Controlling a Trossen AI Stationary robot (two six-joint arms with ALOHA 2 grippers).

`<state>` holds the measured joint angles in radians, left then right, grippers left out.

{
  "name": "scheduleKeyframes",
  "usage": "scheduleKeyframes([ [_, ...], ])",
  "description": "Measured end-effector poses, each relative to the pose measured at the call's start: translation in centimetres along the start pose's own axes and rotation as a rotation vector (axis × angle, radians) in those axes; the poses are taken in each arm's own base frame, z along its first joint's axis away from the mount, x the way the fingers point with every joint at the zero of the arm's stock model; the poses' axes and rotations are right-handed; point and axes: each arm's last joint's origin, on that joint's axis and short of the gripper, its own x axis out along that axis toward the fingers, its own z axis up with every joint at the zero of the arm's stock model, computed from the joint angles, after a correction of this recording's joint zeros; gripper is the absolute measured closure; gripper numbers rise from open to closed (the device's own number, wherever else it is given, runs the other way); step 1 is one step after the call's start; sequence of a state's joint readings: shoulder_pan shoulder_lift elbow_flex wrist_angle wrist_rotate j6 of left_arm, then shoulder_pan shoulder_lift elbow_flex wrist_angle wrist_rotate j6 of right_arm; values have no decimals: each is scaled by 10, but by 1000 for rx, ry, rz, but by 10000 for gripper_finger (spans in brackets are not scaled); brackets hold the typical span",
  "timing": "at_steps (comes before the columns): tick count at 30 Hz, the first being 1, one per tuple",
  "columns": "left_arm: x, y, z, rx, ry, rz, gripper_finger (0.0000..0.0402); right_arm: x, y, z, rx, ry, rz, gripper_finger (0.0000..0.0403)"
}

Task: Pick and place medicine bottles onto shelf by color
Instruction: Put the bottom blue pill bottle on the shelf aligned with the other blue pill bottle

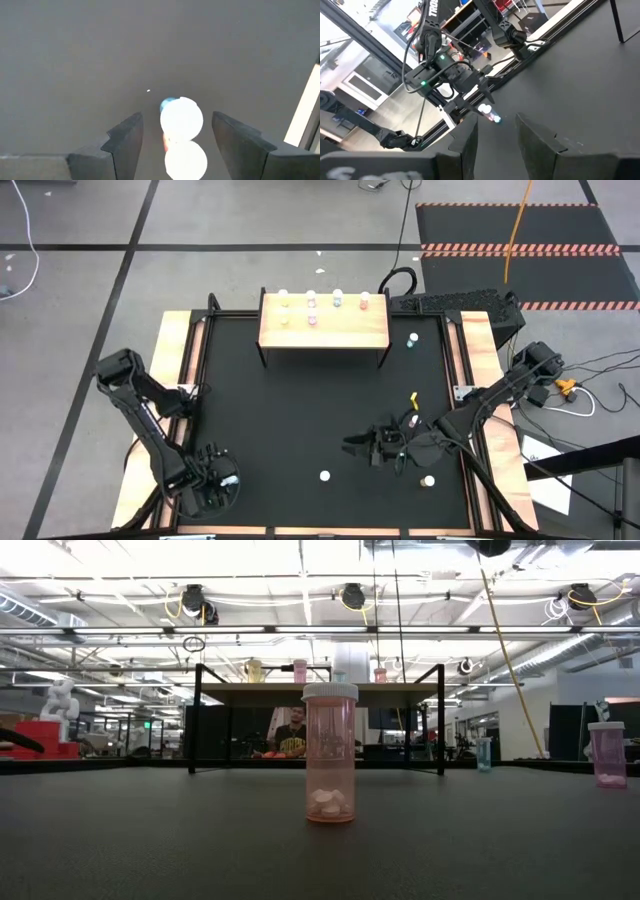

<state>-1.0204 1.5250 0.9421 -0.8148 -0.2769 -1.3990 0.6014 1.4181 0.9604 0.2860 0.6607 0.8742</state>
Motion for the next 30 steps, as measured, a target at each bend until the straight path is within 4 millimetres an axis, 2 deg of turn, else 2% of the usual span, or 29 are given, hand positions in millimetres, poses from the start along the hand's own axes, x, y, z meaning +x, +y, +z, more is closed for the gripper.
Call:
scheduleKeyframes([
  [6, 1, 0, 2, -29, -3, 4, 173, 2, -2, 2, -18, -7, -9, 280],
  [17, 9, 4, 4, -73, 19, -10, 245, 6, -5, 6, -42, -17, -22, 280],
  [30, 13, 7, 10, -129, 25, -6, 250, 6, -6, 6, -50, -15, -21, 280],
])
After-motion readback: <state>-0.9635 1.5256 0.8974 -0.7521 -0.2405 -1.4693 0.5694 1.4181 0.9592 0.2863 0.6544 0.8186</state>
